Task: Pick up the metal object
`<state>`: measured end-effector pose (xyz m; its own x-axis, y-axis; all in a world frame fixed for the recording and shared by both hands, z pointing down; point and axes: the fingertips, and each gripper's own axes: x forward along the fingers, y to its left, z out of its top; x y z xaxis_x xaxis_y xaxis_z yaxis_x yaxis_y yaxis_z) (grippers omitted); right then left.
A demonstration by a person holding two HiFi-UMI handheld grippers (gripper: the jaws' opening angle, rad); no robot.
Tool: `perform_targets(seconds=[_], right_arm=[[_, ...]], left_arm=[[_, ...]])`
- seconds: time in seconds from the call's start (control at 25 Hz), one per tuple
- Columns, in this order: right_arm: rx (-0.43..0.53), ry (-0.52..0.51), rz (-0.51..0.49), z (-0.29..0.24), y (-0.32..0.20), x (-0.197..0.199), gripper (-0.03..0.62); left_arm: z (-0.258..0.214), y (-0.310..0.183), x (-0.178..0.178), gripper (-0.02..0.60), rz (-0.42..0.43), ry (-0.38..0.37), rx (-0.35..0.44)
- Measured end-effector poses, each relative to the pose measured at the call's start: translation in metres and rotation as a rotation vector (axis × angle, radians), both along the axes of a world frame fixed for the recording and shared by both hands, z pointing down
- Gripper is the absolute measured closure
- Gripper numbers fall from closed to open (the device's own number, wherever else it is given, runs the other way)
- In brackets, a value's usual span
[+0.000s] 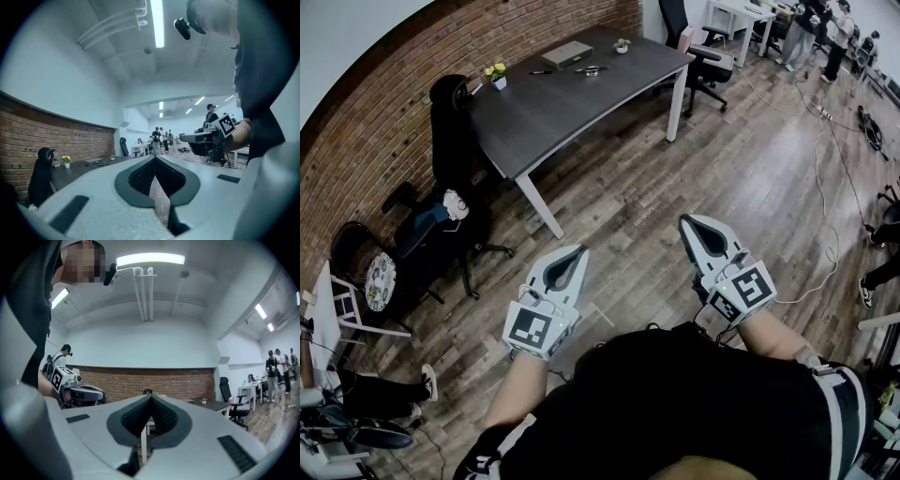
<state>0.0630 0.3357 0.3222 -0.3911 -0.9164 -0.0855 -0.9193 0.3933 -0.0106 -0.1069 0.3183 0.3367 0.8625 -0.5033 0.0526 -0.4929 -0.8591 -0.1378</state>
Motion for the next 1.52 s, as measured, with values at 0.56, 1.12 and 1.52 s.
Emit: perform_targets(seconds=[0.56,1.12,1.52], right_arm=[[0.022,-0.025,-0.038,0.001,-0.017,0.004,0.600],[-0.013,-0.028,-0.016,0.018,-0.035,0.072,0.600],[-0.019,-0.053,-0.016,0.042,-0.151,0.084,0.599]], left_arm=[[0.002,-0.012,0.010,0.575,-0.006,-0.003,0.001],[-0.006,-0.056,0.071,0.575,-0.002,0.029,-0.002],[0.016,-0.158,0.104,0.575,0.056,0.003,0.007]])
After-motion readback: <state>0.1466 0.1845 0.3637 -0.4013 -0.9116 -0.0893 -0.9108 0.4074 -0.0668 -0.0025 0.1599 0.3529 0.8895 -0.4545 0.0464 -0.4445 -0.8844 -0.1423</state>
